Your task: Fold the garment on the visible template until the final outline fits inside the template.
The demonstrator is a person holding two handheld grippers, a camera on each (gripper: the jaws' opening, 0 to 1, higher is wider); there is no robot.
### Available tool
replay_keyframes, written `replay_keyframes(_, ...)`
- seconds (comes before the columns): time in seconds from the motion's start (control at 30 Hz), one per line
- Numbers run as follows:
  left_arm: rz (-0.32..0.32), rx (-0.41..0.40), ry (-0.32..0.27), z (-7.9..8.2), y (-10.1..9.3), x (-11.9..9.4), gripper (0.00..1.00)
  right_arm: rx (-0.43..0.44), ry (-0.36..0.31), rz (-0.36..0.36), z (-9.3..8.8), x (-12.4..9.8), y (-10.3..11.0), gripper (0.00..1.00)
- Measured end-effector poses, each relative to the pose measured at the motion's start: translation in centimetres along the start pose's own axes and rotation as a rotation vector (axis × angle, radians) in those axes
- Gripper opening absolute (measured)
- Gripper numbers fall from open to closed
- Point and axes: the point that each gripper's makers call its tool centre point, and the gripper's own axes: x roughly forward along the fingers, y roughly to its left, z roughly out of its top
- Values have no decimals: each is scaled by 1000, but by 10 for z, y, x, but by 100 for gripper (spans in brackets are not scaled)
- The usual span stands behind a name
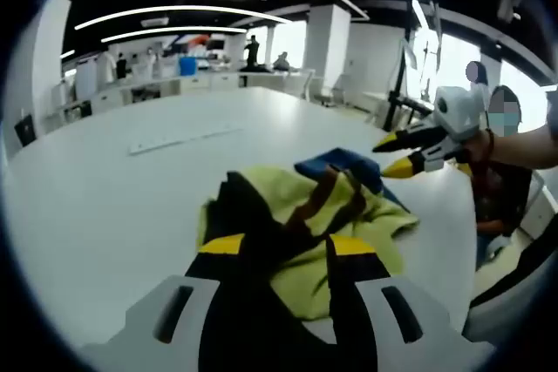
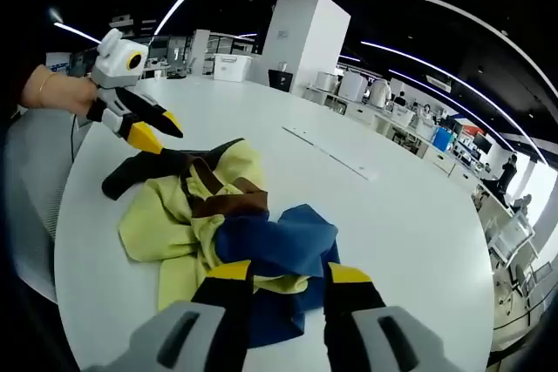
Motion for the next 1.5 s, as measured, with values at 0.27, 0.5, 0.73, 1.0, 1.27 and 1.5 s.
replay_keyframes(0.27,-5,11,39,-12,5,15,25,-32,4,10,-2,4,-2,21)
replay_keyframes(0.5,-20,25,67,-21,5,23,18,-41,-8,8,0,7,-4,15)
replay_keyframes(0.73,-17,45,78,-23,9,29,10,-47,-15,14,2,11,-2,8)
replay_keyframes(1.0,7,45,98,-29,13,35,0,-51,-27,9,5,12,-4,0)
replay_keyframes(1.27,20,18,58,-17,13,24,0,-56,-25,1,7,5,-9,0)
replay_keyframes(1.5,38,44,-13,15,15,6,0,-42,-42,-3,15,-7,-15,0)
